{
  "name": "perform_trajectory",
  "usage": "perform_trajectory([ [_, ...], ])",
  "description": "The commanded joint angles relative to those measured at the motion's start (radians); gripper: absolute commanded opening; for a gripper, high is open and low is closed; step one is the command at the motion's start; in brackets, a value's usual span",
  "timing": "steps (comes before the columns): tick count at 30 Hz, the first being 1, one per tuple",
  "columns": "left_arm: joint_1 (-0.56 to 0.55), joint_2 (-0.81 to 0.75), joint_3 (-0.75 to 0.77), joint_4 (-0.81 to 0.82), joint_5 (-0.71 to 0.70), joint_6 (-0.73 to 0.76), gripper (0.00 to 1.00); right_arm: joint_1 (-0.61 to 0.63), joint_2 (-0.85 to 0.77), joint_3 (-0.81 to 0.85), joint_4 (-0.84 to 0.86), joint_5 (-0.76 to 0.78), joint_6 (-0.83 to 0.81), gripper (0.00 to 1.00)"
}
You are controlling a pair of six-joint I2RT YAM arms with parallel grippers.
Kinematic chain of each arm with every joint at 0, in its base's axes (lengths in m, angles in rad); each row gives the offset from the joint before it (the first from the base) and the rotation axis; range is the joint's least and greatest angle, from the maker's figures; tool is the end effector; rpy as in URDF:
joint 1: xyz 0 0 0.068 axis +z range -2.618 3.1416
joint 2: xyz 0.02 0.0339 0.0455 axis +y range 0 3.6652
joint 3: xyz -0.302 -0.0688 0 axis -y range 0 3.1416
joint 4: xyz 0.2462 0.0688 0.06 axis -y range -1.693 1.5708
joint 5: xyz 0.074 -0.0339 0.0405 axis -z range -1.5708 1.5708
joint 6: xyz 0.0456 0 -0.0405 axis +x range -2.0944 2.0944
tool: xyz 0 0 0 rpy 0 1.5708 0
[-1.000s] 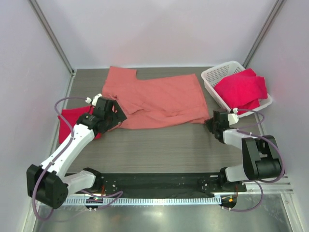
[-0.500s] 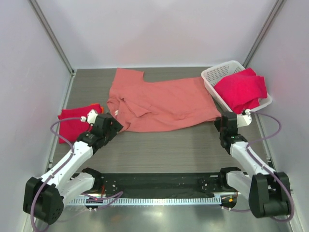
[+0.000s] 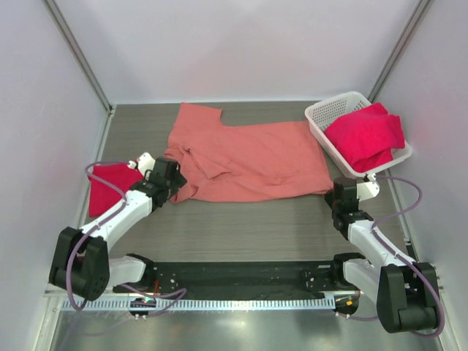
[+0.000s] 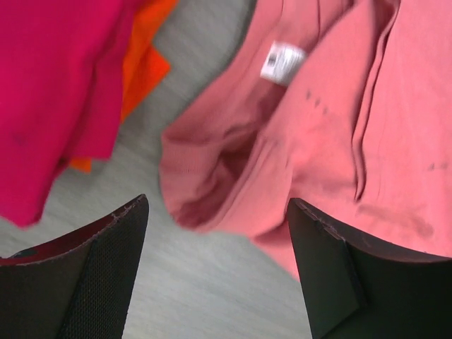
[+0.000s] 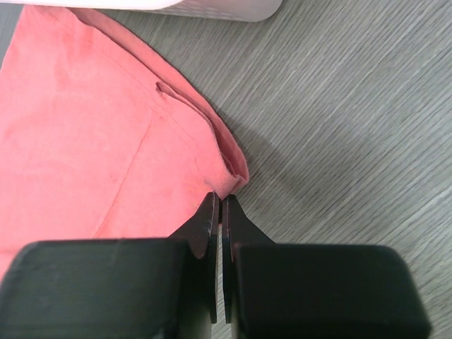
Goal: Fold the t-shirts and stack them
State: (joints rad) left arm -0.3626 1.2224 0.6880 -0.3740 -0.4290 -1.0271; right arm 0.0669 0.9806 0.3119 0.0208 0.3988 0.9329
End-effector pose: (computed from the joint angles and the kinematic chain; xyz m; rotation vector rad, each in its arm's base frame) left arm 0.2221 -0.0640 0.2325 -0.9398 2.1800 -0.1251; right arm 0.1756 -0.0060 0.1888 1.0996 1.8632 0.1313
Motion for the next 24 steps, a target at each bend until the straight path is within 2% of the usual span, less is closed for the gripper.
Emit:
perform_trajectory([
  [1, 0.092, 0.038, 0.071, 0.051, -0.061, 0.058, 0.80, -0.004, 0.001, -0.013, 0.056, 0.038, -0.019, 0.01],
  [5, 0.218, 0.141, 0.088, 0.179, 0.105, 0.078, 0.79, -0.004, 0.001, -0.014, 0.061, 0.037, -0.026, 0.01],
  [6, 0.235, 0.208, 0.105, 0.191, 0.133, 0.085, 0.78, -0.004, 0.000, -0.014, 0.062, 0.037, -0.026, 0.01],
  [9, 0.295, 0.316, 0.159, 0.185, 0.209, 0.124, 0.75, -0.004, 0.001, -0.016, 0.065, 0.054, -0.037, 0.01],
  [12, 0.394, 0.356, 0.156, 0.170, 0.251, 0.140, 0.73, -0.007, -0.009, -0.011, 0.056, 0.058, -0.043, 0.01],
  [15, 0.511, 0.300, 0.119, 0.124, 0.165, 0.095, 0.76, -0.010, -0.022, -0.016, 0.057, 0.066, -0.040, 0.01],
  [17, 0.542, 0.238, 0.061, 0.127, 0.110, 0.050, 0.77, -0.012, -0.023, -0.020, 0.056, 0.072, -0.042, 0.01],
  [20, 0.533, 0.109, 0.002, 0.188, 0.117, 0.050, 0.77, -0.010, -0.014, -0.017, 0.057, 0.071, -0.042, 0.01],
  [24, 0.429, 0.045, 0.002, 0.230, 0.171, 0.096, 0.78, -0.015, -0.005, -0.011, 0.056, 0.064, -0.042, 0.01],
])
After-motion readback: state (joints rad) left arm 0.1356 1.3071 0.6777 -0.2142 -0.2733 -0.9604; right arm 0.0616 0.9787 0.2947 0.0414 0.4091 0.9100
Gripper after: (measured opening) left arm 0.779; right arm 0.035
